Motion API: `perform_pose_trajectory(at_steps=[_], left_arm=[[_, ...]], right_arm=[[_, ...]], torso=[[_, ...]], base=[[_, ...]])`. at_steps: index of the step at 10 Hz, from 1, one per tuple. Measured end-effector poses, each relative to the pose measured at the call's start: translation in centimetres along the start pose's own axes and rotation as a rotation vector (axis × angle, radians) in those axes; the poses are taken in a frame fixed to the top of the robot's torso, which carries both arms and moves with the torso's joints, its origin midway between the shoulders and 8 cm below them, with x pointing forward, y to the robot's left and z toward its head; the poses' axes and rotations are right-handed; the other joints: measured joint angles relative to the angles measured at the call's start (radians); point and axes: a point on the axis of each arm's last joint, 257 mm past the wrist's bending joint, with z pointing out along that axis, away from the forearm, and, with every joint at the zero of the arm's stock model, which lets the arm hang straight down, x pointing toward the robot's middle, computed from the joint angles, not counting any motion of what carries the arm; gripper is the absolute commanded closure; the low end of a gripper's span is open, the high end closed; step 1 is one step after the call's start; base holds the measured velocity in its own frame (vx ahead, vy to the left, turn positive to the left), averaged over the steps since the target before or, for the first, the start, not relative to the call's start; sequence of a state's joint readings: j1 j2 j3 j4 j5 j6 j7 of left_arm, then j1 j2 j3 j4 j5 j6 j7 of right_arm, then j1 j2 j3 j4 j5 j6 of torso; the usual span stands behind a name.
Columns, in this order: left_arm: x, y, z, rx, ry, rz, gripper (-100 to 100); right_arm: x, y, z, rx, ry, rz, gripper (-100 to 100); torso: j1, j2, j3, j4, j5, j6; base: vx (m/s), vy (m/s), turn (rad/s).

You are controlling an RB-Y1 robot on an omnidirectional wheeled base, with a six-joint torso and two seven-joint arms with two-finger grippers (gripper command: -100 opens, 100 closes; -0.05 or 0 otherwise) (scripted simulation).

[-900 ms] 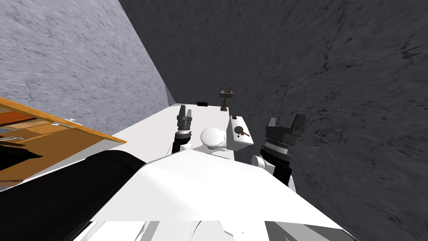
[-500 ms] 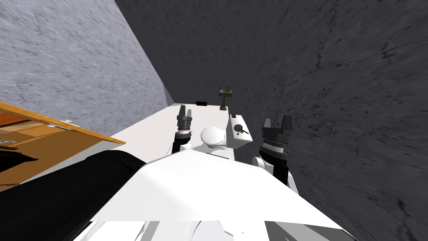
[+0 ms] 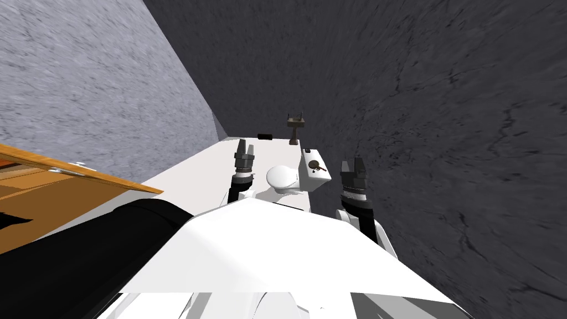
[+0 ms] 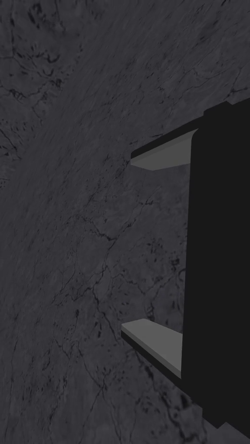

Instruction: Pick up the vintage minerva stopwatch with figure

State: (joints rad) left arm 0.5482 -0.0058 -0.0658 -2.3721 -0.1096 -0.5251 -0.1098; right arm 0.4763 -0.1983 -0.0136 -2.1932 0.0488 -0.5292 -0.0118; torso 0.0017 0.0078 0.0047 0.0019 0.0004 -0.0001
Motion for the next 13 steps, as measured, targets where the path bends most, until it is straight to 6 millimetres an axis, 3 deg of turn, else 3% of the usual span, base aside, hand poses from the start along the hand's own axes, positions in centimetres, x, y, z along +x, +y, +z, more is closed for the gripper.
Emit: perform_pose_trajectory(at_steps=[6, 13], left_arm=[[0.0, 0.0, 0.0, 0.000, 0.000, 0.000, 0], [0.0, 0.0, 0.0, 0.000, 0.000, 0.000, 0]], right_arm=[[2.2, -5.8, -2.2, 0.099, 0.157, -0.125, -100], [2.6, -12.6, -5.9, 0.212, 0.328, -0.290, -100]], torso=[[0.000, -0.003, -0.002, -0.001, 0.000, 0.000], [0.001, -0.005, -0.003, -0.001, 0.000, 0.000]], base=[[-0.086, 0.028, -0.055], [-0.063, 0.032, -0.036]])
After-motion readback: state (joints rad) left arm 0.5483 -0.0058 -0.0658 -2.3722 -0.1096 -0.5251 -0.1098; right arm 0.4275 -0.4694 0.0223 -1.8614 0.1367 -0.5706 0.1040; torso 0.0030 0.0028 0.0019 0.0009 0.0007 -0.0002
